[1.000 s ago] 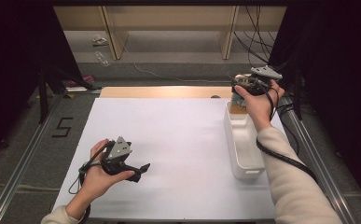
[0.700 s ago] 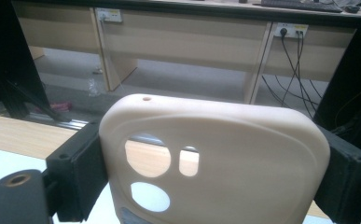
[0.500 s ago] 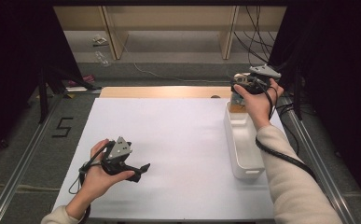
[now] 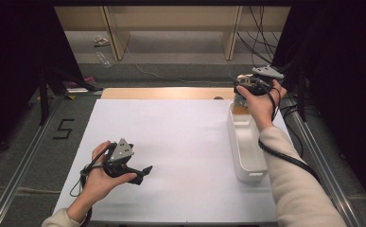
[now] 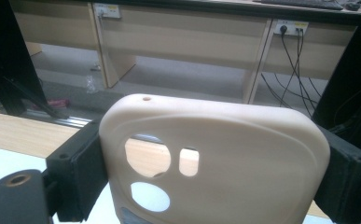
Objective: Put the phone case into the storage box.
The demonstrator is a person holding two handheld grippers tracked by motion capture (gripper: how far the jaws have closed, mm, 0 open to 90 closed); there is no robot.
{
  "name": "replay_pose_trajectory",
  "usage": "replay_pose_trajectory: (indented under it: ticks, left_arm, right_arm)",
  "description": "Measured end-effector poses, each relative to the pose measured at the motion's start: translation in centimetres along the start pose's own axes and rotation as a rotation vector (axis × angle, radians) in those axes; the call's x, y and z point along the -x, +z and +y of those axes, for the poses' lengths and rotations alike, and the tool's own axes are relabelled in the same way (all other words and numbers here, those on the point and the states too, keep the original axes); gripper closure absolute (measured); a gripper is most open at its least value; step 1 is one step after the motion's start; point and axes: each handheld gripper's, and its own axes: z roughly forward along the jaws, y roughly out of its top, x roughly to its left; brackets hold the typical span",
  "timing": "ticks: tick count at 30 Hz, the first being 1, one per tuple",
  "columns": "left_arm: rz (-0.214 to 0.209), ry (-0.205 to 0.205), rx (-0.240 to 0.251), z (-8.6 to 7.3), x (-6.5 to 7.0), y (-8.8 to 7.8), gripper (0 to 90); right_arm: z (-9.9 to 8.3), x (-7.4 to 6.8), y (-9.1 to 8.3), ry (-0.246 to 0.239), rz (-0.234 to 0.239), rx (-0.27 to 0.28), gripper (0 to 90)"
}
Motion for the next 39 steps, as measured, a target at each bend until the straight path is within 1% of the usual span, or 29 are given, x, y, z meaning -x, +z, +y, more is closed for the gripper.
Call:
replay_pose_trajectory:
  ticks: [12, 25, 39]
  left_arm:
    - [-0.001, 0.001, 0.001, 0.0, 0.0, 0.0, 0.0]
    - [-0.002, 0.0, 0.001, 0.0, 0.1, 0.0, 0.0]
    - [-0.005, 0.003, 0.002, 0.0, 0.1, 0.0, 0.0]
  right_arm:
    - [-0.2, -0.2, 0.4, -0.006, 0.005, -0.002, 12.5]
    - [-0.6, -0.3, 0.9, -0.016, 0.001, -0.009, 12.4]
    - [-1.3, -0.3, 1.3, -0.02, 0.003, -0.032, 12.3]
